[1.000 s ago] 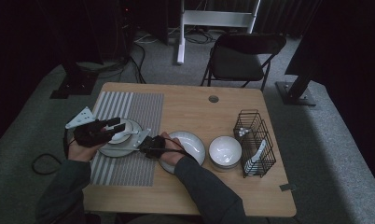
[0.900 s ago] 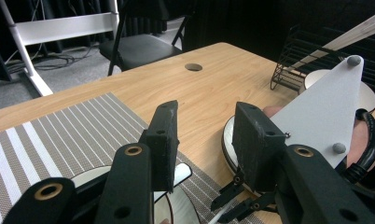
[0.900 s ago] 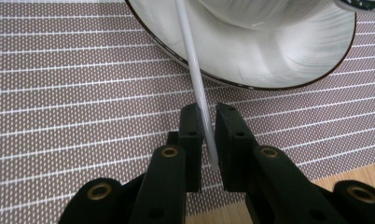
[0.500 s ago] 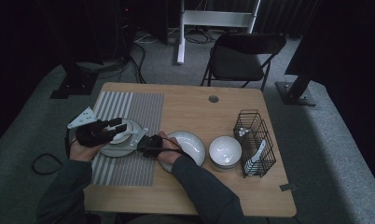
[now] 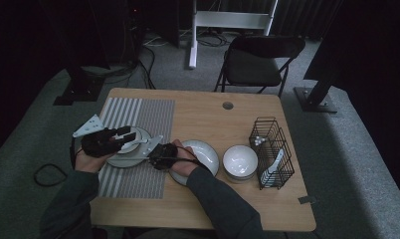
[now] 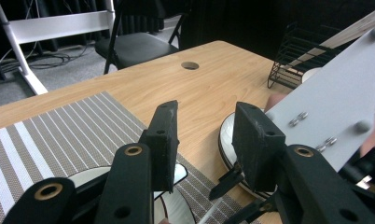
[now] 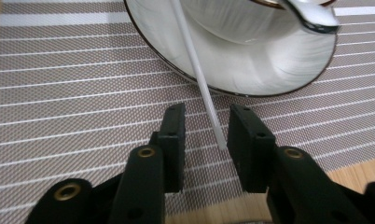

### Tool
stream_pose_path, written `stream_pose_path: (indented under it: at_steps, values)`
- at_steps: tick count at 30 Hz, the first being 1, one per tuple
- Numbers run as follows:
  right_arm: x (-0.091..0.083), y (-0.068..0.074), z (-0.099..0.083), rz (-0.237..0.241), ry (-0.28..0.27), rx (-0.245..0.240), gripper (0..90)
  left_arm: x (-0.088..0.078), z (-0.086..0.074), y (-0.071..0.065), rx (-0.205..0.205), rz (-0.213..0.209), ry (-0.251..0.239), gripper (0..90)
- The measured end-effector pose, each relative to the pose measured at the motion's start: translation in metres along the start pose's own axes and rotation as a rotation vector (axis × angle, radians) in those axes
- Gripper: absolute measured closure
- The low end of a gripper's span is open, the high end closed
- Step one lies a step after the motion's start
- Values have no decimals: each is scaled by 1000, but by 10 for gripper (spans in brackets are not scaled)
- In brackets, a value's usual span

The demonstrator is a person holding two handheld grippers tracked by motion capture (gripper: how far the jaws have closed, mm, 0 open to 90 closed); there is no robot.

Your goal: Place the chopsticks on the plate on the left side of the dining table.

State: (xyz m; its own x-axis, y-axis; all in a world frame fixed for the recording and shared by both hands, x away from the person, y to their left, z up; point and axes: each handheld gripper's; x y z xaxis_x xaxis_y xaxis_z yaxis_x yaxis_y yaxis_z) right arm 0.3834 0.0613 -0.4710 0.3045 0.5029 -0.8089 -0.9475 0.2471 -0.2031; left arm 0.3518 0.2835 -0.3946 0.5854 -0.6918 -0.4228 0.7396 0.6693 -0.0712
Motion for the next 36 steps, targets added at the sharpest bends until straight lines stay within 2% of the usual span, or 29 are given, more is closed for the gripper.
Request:
stream_pose_path:
  at_steps: [5, 12, 13, 20, 30, 36]
  values:
    - [-16, 0, -8, 6, -33, 43, 641, 2, 0, 0, -2, -5, -1, 615]
    - [-34, 6, -20, -14, -45, 45, 632, 5, 0, -2, 0, -10, 0, 611]
    - [-43, 8, -30, -18, -52, 58, 632, 6, 1, -2, 2, -12, 1, 609]
    - [-58, 13, -46, -33, -67, 79, 632, 9, 3, -4, 0, -24, -2, 606]
    - [-68, 19, -65, -30, -90, 121, 624, 17, 5, -8, 6, -44, 7, 600]
    - [-72, 21, -70, -33, -102, 135, 613, 19, 6, -9, 6, -52, 7, 592]
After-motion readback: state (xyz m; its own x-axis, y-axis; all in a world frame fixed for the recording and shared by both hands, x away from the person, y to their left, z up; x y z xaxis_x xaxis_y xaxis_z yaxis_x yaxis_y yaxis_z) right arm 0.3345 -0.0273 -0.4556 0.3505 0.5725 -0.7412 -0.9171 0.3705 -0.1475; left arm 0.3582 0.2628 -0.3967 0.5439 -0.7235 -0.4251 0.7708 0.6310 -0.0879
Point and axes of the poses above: each handheld gripper's, and its own axes: x roughly forward along the jaws, z roughly out of its top, y roughly to its left, and after that the axes turned 4 degrees about y, right-handed
